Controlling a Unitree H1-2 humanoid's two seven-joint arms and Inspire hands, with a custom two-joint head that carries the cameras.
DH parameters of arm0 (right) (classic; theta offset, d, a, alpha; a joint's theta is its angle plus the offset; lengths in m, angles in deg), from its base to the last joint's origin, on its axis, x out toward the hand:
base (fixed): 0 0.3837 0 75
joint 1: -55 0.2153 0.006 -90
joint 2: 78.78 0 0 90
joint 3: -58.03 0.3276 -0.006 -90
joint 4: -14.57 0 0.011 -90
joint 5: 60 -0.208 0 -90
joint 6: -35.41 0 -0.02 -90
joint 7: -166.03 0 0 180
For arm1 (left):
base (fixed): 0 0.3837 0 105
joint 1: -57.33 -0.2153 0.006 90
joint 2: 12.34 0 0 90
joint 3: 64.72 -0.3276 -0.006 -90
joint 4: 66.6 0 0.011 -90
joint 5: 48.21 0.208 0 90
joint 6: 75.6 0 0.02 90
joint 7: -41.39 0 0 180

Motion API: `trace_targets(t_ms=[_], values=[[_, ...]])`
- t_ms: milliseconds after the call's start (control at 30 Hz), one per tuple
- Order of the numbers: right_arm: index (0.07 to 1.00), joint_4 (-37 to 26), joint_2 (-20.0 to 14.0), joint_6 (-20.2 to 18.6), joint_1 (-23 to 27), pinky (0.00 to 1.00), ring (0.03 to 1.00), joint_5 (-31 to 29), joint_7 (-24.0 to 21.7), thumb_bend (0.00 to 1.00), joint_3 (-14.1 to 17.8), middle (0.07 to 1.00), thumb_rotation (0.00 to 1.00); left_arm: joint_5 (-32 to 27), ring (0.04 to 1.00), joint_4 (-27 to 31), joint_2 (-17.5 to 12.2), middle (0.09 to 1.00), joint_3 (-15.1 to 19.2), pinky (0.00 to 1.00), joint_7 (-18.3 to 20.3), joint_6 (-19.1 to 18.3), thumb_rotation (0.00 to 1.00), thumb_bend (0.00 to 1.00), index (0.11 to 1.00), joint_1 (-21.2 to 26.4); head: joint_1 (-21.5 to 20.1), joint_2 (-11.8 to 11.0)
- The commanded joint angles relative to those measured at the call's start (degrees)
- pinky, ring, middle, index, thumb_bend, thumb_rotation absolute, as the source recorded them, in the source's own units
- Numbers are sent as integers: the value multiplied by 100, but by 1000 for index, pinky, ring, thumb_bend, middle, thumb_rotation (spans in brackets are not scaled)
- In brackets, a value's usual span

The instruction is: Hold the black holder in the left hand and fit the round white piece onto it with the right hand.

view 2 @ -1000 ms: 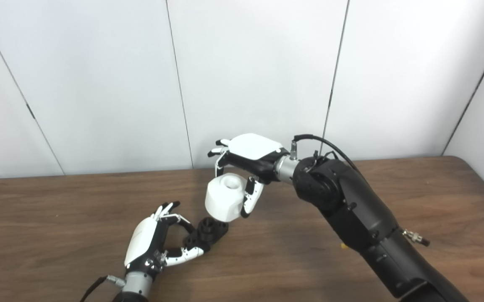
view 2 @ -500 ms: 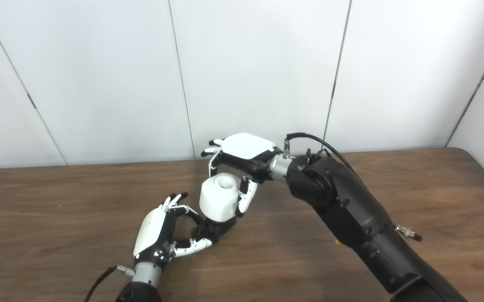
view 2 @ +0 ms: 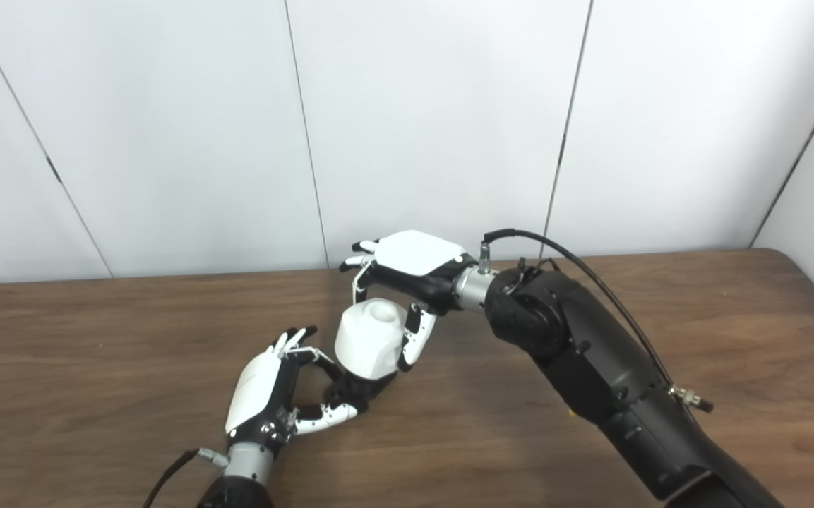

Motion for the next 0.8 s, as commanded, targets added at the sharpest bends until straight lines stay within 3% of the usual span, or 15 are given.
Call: trace_targets(t_ms=[0, 767], values=[[476, -111, 4, 98, 171, 1000, 1000, 18, 132, 522, 21, 921, 127, -83, 1000, 18, 150, 934, -158, 1000, 205, -61, 49, 522, 480, -182, 3, 7], [477, 20, 96, 214, 78, 1000, 1000, 55, 226, 523, -123, 924, 129, 57, 1000, 110, 299, 931, -255, 1000, 185, -274, 49, 522, 480, -173, 137, 65]])
